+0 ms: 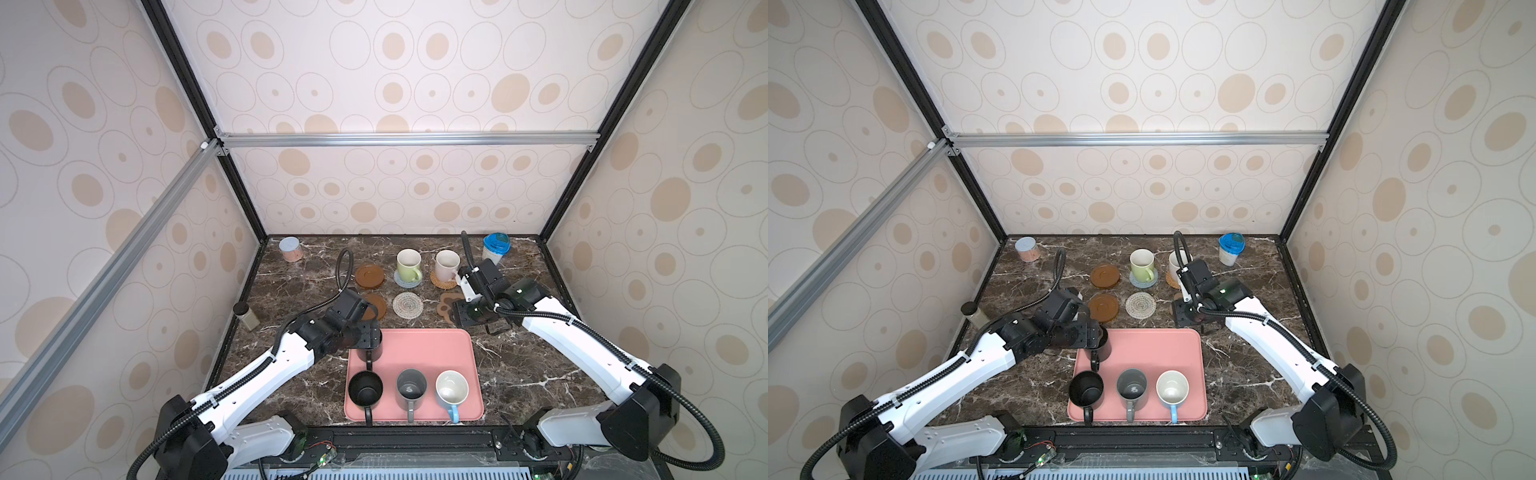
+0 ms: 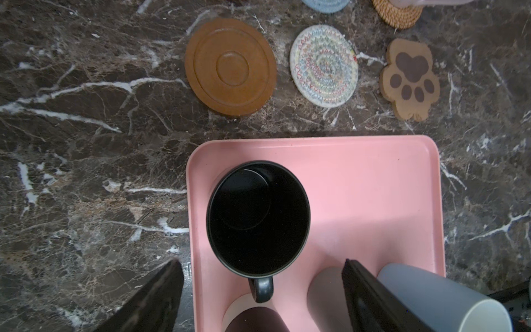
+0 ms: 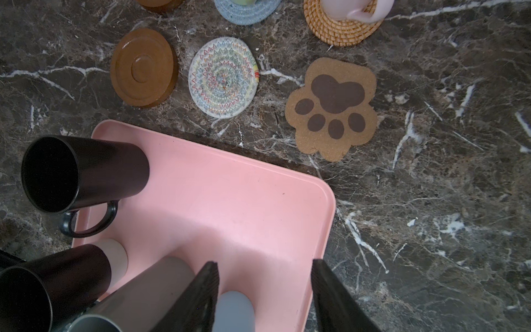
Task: Place cups on coasters
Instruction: Pick up the cup from the tray.
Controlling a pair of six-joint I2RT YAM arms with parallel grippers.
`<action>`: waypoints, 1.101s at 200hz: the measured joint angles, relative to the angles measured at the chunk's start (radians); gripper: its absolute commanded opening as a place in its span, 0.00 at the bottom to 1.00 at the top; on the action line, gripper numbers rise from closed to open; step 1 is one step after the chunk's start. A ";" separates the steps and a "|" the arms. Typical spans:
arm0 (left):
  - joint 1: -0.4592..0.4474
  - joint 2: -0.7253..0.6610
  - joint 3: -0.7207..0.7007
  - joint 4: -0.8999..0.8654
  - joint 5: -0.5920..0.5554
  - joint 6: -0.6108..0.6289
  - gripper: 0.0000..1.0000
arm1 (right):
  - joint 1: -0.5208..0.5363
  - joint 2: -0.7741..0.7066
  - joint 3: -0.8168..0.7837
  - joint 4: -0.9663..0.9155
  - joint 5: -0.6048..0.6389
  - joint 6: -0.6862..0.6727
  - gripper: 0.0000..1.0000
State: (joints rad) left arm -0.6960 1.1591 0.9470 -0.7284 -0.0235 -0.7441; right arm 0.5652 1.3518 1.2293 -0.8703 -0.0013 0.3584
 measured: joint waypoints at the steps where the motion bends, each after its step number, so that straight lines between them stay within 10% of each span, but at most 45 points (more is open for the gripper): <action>1: -0.001 0.000 0.000 -0.001 0.000 -0.002 0.85 | 0.000 0.000 0.000 0.000 0.000 0.000 0.56; 220: -0.164 0.172 -0.051 0.019 -0.054 -0.147 0.64 | 0.001 -0.005 -0.066 0.003 -0.022 0.027 0.56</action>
State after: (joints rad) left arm -0.8597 1.3308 0.8955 -0.7094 -0.0772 -0.8913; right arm 0.5659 1.3468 1.1637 -0.8669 -0.0235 0.3855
